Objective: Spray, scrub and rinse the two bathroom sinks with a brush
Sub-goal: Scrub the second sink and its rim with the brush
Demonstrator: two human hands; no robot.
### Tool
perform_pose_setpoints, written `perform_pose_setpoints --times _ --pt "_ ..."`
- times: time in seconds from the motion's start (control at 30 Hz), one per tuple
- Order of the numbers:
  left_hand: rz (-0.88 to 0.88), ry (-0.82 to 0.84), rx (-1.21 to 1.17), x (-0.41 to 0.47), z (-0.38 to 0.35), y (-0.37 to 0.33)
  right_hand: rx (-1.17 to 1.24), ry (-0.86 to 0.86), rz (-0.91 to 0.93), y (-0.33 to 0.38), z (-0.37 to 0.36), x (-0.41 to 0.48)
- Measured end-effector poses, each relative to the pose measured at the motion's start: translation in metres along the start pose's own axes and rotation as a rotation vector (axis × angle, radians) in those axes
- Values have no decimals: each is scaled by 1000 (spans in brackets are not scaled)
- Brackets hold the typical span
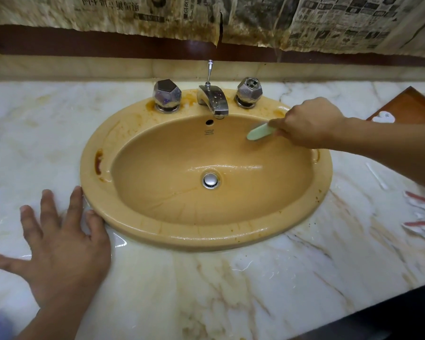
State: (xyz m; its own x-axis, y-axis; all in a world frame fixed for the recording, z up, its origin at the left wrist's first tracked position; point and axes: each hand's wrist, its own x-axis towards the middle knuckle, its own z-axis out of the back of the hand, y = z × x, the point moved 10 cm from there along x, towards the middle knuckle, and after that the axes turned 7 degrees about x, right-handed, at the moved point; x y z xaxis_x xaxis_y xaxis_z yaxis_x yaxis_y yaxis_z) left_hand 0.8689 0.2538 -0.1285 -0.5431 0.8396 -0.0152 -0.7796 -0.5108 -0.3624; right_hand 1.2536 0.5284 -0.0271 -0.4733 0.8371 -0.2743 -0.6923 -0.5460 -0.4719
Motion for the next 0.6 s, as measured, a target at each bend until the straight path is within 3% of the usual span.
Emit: perform_pose_setpoints --times 0.03,0.17,0.27,0.33,0.4,0.5,0.53,0.6 --pt "-2 1 -3 0 -2 2 -41 -22 34 3 -2 -2" --pt "57 -27 118 1 -1 3 -27 186 46 12 -25 -9" --pt "22 17 117 4 -10 7 -95 -39 86 16 1 6" --pt "0 63 238 7 -21 17 -126 -131 113 23 10 12" --pt "16 81 262 11 -28 25 -157 -49 165 25 -6 10" --pt "22 -20 200 6 -17 13 -42 279 116 24 -45 -8" --pt "28 -44 156 4 -11 8 24 301 80 23 -44 -8" --pt "62 -53 141 4 -11 12 42 187 33 19 -32 8"
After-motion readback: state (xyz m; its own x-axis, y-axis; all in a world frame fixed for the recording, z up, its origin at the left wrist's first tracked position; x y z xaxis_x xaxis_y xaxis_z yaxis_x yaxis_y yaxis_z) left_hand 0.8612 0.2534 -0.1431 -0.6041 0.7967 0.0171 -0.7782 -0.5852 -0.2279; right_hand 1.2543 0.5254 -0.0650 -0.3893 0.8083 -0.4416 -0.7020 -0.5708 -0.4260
